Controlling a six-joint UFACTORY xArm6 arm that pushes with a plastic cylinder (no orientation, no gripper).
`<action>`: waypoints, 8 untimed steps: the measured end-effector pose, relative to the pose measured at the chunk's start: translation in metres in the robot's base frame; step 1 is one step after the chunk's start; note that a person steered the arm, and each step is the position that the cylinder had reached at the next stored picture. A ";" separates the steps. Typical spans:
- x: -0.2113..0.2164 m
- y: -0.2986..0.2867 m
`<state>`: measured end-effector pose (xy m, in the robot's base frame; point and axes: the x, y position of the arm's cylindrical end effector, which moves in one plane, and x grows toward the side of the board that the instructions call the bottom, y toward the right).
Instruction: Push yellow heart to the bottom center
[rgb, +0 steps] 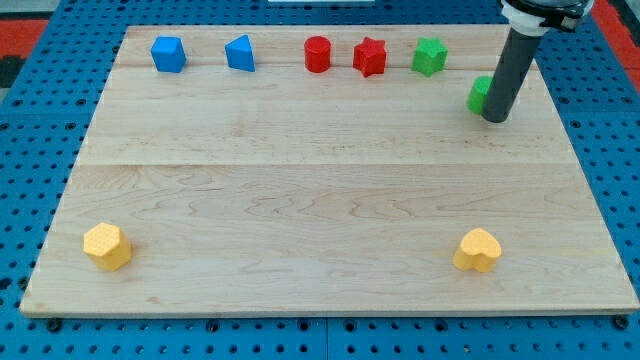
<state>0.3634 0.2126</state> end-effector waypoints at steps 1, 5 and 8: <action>-0.040 0.002; 0.059 0.089; 0.199 -0.068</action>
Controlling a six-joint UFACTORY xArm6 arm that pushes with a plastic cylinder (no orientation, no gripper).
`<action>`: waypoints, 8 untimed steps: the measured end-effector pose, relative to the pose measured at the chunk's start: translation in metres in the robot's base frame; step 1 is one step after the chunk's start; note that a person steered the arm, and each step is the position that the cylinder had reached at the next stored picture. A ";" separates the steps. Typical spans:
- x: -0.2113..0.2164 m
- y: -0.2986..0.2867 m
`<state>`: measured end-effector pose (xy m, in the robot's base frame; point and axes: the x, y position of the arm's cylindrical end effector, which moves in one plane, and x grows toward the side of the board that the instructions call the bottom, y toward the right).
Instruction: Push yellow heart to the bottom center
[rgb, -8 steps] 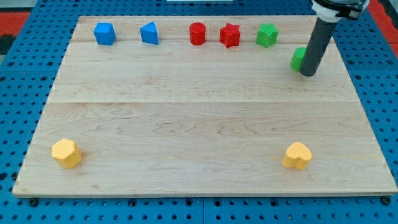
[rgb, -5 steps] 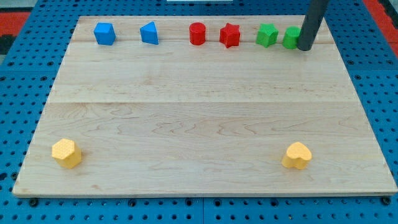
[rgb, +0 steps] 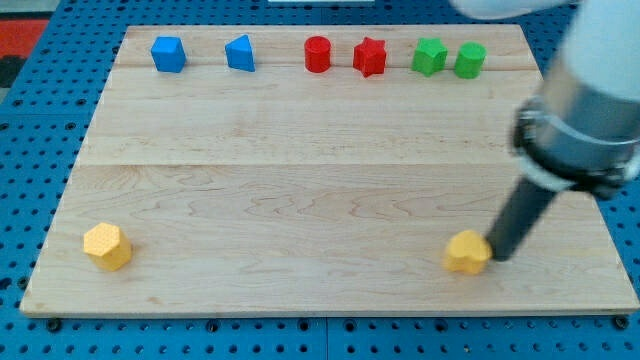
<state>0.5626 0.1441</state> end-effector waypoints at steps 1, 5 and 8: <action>-0.003 -0.087; 0.027 -0.102; 0.038 -0.179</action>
